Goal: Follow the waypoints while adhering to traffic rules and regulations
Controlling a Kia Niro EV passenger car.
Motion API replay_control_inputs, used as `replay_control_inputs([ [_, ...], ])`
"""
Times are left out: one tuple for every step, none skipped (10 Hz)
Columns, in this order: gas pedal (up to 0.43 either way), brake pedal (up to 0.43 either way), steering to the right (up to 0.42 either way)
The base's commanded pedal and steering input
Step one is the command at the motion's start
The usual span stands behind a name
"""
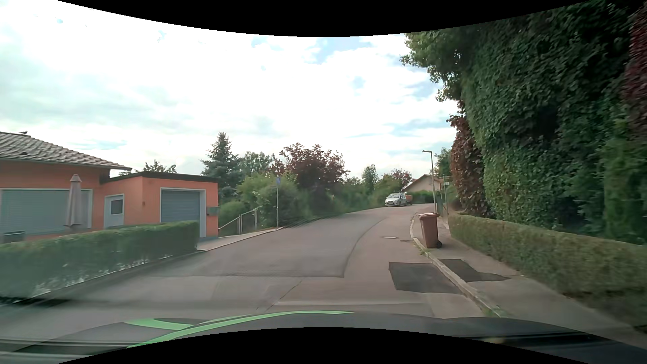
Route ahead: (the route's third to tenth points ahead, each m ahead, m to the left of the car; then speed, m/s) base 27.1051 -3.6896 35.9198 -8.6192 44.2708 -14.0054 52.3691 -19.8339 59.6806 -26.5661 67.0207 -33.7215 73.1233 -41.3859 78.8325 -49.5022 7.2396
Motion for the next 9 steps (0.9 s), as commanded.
replay_control_inputs([
  [0.039, 0.0, 0.067],
  [0.059, 0.0, 0.067],
  [0.079, 0.0, 0.067],
  [0.079, 0.0, 0.067],
  [0.079, 0.0, 0.067],
  [0.079, 0.0, 0.067],
  [0.079, 0.0, 0.067],
  [0.098, 0.0, 0.066],
  [0.098, 0.0, 0.065],
])
